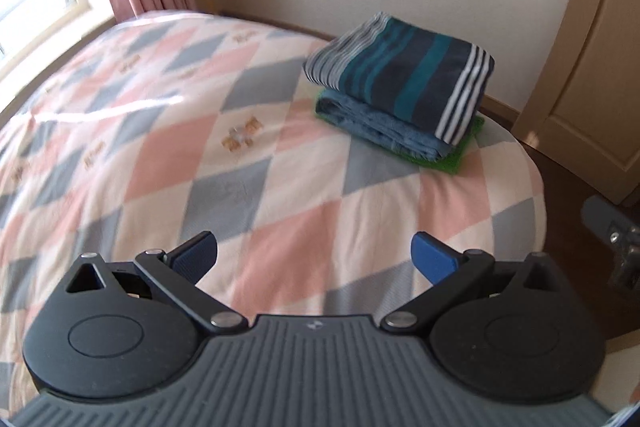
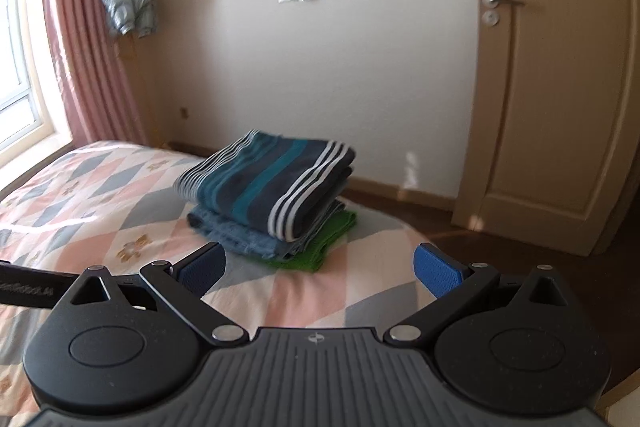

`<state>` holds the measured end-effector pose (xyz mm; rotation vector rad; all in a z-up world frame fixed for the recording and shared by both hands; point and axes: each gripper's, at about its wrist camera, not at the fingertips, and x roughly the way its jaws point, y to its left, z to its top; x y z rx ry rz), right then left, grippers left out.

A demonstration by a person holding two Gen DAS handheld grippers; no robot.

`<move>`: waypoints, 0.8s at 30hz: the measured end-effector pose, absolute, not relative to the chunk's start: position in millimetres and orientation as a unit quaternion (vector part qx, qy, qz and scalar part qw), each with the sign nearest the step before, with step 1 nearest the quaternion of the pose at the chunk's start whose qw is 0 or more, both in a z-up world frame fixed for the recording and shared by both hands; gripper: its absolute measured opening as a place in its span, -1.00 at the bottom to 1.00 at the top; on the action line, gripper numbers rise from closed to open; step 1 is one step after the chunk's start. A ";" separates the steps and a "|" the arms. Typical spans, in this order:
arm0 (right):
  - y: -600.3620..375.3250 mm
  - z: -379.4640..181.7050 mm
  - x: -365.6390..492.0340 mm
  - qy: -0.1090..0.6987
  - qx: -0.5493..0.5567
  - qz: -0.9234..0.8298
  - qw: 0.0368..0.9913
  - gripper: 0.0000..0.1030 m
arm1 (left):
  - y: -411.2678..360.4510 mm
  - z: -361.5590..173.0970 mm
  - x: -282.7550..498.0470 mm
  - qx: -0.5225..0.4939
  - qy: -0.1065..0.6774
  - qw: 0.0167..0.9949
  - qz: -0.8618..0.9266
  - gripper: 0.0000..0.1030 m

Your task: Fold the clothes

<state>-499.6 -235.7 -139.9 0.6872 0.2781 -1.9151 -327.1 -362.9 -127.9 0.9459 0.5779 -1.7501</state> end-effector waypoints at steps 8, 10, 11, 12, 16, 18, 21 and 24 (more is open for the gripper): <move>-252.7 -143.1 -521.6 0.120 0.385 -0.764 0.504 1.00 | -371.0 -133.3 -339.0 0.405 0.249 0.507 -0.719 0.98; -258.1 -145.4 -523.6 0.128 0.401 -0.758 0.498 1.00 | -373.5 -134.3 -340.7 0.406 0.255 0.507 -0.716 0.98; -260.6 -146.9 -524.6 0.133 0.408 -0.754 0.497 1.00 | -374.9 -134.6 -341.1 0.407 0.259 0.506 -0.715 0.98; -263.1 -147.5 -524.9 0.137 0.413 -0.751 0.497 1.00 | -376.2 -135.0 -340.9 0.408 0.263 0.504 -0.714 0.98; -272.9 -148.4 -523.3 0.151 0.421 -0.743 0.498 1.00 | -382.8 -137.2 -340.9 0.415 0.278 0.501 -0.706 0.98; -279.3 -148.7 -522.0 0.160 0.425 -0.738 0.499 1.00 | -386.6 -138.8 -341.6 0.425 0.282 0.498 -0.701 0.98; -288.8 -150.9 -520.3 0.174 0.434 -0.733 0.494 1.00 | -391.5 -140.0 -341.7 0.430 0.280 0.500 -0.697 0.98; -299.8 -153.5 -521.3 0.181 0.445 -0.727 0.490 1.00 | -396.0 -140.7 -343.4 0.434 0.269 0.506 -0.695 0.98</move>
